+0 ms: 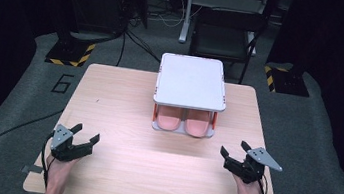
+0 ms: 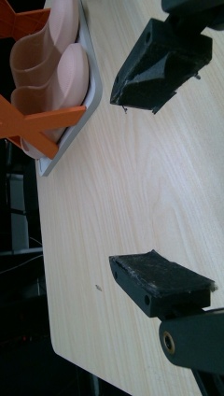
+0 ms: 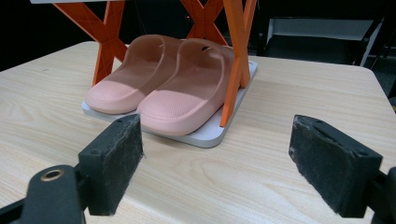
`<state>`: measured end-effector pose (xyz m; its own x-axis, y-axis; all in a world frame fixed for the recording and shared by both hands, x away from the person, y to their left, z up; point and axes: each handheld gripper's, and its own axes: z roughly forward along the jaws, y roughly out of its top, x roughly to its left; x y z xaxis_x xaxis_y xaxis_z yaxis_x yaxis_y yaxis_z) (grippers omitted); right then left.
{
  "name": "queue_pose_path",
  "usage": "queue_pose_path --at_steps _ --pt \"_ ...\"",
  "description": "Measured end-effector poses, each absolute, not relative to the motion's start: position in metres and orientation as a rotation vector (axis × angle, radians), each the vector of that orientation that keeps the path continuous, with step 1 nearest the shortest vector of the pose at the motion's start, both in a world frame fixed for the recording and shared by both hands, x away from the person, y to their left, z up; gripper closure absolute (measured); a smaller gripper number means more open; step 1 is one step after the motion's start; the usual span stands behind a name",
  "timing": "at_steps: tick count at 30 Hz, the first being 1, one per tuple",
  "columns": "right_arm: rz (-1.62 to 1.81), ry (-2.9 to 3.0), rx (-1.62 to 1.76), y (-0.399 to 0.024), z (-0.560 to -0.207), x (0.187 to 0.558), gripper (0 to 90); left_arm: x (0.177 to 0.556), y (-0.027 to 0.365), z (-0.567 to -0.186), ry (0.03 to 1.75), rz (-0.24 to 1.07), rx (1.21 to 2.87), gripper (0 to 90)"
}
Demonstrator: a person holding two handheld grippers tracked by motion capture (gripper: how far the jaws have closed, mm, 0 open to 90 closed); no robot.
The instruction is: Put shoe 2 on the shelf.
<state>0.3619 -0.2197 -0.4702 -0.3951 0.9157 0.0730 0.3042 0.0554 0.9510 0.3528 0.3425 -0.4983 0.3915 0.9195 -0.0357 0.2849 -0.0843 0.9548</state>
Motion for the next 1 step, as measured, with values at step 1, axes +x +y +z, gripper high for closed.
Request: queue_pose_path --at_steps 1 --pt "1.350 1.754 1.230 -0.2197 -0.4705 0.3617 17.0 0.3527 0.3426 -0.4985 1.094 0.762 1.606 18.7"
